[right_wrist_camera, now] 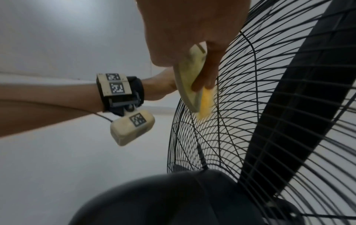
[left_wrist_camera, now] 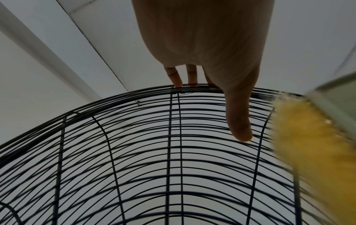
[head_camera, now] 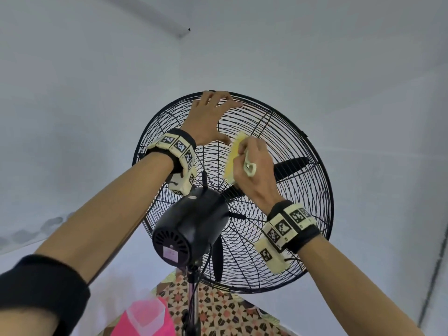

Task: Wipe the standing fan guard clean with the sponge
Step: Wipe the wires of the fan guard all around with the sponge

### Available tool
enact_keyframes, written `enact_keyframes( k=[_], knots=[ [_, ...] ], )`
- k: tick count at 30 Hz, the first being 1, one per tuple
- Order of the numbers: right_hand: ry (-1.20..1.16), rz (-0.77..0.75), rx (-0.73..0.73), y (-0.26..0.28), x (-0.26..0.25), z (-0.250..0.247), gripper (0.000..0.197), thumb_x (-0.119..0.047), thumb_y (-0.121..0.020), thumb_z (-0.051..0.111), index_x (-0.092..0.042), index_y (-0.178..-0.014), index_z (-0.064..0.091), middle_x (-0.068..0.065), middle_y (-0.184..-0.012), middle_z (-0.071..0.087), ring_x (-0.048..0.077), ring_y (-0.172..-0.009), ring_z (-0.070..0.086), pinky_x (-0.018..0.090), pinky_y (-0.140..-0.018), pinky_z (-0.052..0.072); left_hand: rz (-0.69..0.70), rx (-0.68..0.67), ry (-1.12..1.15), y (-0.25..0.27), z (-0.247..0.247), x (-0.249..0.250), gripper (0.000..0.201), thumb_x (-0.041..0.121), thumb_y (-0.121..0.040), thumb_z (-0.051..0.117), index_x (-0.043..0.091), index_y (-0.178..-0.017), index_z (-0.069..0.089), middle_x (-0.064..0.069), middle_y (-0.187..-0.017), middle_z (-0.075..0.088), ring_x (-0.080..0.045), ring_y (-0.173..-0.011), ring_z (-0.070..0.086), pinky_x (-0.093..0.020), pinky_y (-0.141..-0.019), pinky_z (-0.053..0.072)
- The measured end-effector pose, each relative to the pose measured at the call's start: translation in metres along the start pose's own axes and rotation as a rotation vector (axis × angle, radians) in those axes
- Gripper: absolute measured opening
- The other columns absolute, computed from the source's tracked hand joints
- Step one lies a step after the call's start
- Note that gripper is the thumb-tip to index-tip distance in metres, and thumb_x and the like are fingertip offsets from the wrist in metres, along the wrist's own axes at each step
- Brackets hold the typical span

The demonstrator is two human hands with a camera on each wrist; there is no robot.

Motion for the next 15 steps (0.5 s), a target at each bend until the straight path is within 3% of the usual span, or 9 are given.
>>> enact_keyframes(
  k=[2, 4, 5, 8, 10, 11, 15],
  knots=[
    [-0.001, -0.008, 0.190, -0.003, -0.005, -0.005, 0.011, -0.010, -0.088, 0.053, -0.012, -0.096, 0.046, 0.010, -0.115, 0.047, -0.005, -0.083, 0.046, 0.009, -0.063, 0.044, 0.001, 0.002, -0.004, 0.000, -0.001, 0.002, 0.102, 0.049, -0.066, 0.093, 0.039, -0.154, 0.041, 0.004, -0.156, 0.037, -0.029, -0.144, 0.028, -0.056, -0.114, 0.031],
    [0.081, 0.013, 0.261, -0.001, -0.002, -0.002, 0.018, -0.009, -0.089, 0.058, -0.010, -0.099, 0.043, 0.013, -0.120, 0.045, -0.003, -0.078, 0.046, 0.012, -0.057, 0.044, -0.004, -0.001, -0.010, 0.000, -0.003, 0.002, 0.101, 0.049, -0.067, 0.092, 0.039, -0.154, 0.041, 0.003, -0.157, 0.037, -0.030, -0.145, 0.028, -0.056, -0.114, 0.031],
    [0.117, 0.035, 0.222, 0.005, 0.002, 0.004, 0.022, -0.011, -0.091, 0.059, -0.012, -0.101, 0.040, 0.012, -0.115, 0.048, -0.001, -0.072, 0.047, 0.015, -0.052, 0.044, -0.011, -0.006, -0.012, 0.000, -0.003, 0.001, 0.101, 0.050, -0.067, 0.092, 0.038, -0.154, 0.041, 0.002, -0.157, 0.036, -0.030, -0.145, 0.028, -0.055, -0.114, 0.030],
    [0.112, 0.048, -0.081, 0.035, 0.010, 0.023, 0.026, -0.017, -0.096, 0.055, -0.022, -0.105, 0.032, 0.005, -0.078, 0.060, 0.014, -0.052, 0.055, 0.033, -0.040, 0.047, -0.016, -0.016, -0.015, 0.002, -0.005, 0.001, 0.102, 0.050, -0.066, 0.092, 0.038, -0.153, 0.042, 0.002, -0.157, 0.036, -0.029, -0.144, 0.028, -0.054, -0.113, 0.031],
    [0.112, 0.030, -0.220, 0.048, 0.009, 0.029, 0.025, -0.014, -0.096, 0.052, -0.024, -0.105, 0.031, 0.005, -0.066, 0.059, 0.021, -0.048, 0.057, 0.040, -0.041, 0.050, -0.014, -0.022, -0.022, 0.002, -0.005, 0.003, 0.102, 0.051, -0.066, 0.092, 0.038, -0.153, 0.042, 0.002, -0.157, 0.036, -0.029, -0.144, 0.029, -0.053, -0.112, 0.032],
    [0.088, 0.021, -0.220, 0.049, 0.007, 0.029, 0.024, -0.012, -0.097, 0.050, -0.025, -0.104, 0.031, 0.005, -0.065, 0.059, 0.021, -0.048, 0.058, 0.041, -0.041, 0.050, -0.015, -0.024, -0.025, 0.001, -0.006, 0.004, 0.102, 0.051, -0.065, 0.092, 0.039, -0.153, 0.042, 0.002, -0.157, 0.035, -0.029, -0.144, 0.029, -0.053, -0.112, 0.032],
    [0.073, -0.031, 0.072, 0.034, 0.008, 0.019, 0.016, -0.008, -0.098, 0.049, -0.017, -0.103, 0.036, 0.000, -0.062, 0.056, 0.016, -0.040, 0.054, 0.029, -0.032, 0.043, -0.021, -0.027, -0.026, -0.001, -0.006, 0.007, 0.101, 0.051, -0.067, 0.092, 0.038, -0.153, 0.041, 0.001, -0.158, 0.035, -0.028, -0.145, 0.028, -0.051, -0.112, 0.031]
  ],
)
Point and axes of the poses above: each hand's wrist, its own y-axis away from the middle knuckle, its own z-axis out of the palm, x = y × z, the point moved 1 cm from there along -y, towards the middle knuckle
